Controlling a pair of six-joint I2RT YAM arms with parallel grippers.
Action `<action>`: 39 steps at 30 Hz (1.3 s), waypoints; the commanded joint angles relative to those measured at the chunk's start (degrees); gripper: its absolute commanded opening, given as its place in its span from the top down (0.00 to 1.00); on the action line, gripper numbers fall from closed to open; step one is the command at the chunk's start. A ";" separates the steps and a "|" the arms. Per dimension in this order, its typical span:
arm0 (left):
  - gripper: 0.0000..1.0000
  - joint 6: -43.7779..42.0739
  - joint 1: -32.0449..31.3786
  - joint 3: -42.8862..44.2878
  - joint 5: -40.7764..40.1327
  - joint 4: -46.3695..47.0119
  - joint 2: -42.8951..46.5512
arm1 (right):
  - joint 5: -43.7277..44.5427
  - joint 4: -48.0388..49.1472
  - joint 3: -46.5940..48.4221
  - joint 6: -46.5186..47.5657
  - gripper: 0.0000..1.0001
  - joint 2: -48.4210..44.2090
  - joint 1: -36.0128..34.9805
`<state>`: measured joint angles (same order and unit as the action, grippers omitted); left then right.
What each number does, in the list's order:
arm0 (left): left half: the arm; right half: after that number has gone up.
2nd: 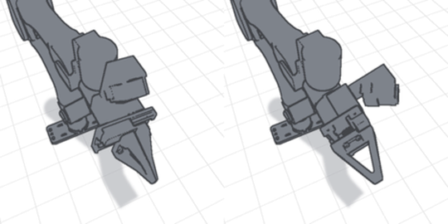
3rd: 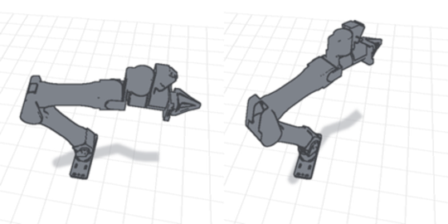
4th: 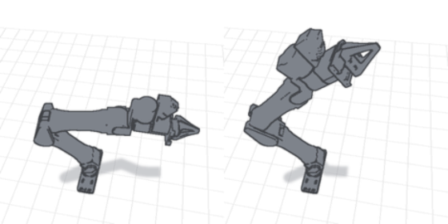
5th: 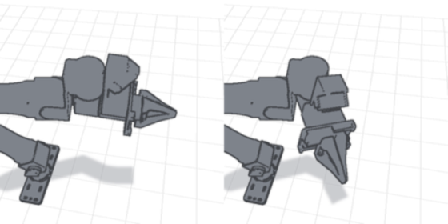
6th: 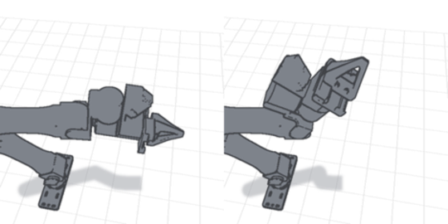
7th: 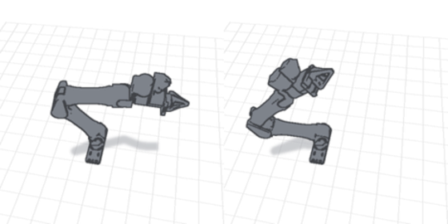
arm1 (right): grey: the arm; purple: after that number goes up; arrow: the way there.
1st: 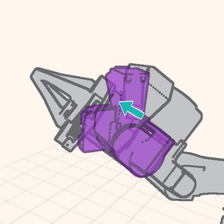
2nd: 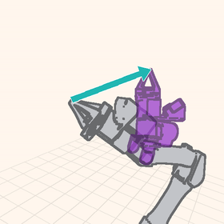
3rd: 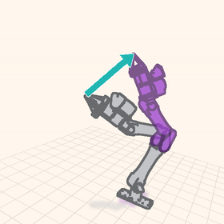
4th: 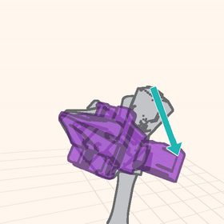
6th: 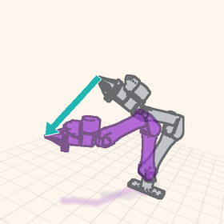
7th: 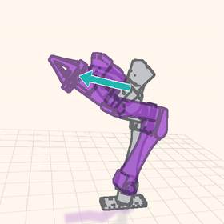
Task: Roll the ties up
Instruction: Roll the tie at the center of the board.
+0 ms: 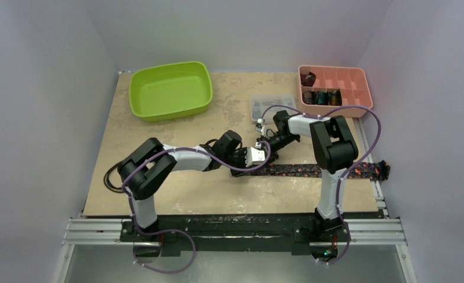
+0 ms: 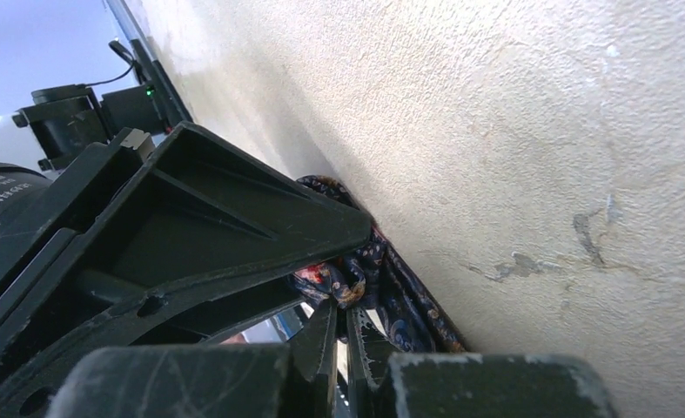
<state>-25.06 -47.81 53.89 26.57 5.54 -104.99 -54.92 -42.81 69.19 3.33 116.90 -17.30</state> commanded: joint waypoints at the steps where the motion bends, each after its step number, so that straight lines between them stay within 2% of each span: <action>1: 0.62 -0.48 -0.46 0.10 -2.36 -3.23 -2.59 | 2.17 -1.48 0.00 2.09 1.00 -2.37 -0.19; 5: 0.46 0.89 0.53 -1.78 -1.05 -0.76 -1.14 | 8.67 0.65 -1.39 3.11 1.00 -0.69 -0.02; 11: 0.36 4.93 2.74 -7.15 2.14 6.38 3.27 | 13.21 3.40 -1.14 1.75 1.00 1.69 -0.01; 17: 0.40 5.72 3.07 -11.75 3.67 13.36 5.88 | 14.23 4.78 -1.01 0.93 1.00 1.69 -0.08; 23: 0.44 9.34 2.99 -8.92 4.85 15.41 4.68 | 13.70 7.65 -1.65 -1.02 1.00 1.22 -0.62; 30: 0.56 9.38 1.18 -6.85 5.76 15.90 5.46 | 14.52 9.13 -3.52 -0.79 1.00 -0.08 -0.72; 39: 0.59 10.12 -2.15 -1.78 4.20 15.32 0.73 | 13.41 9.28 -4.57 -0.06 1.00 -0.95 -0.72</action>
<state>-15.86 -48.25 48.60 29.80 18.72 -101.32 -48.31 -38.94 66.24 0.84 116.05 -17.56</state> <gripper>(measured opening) 0.413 0.009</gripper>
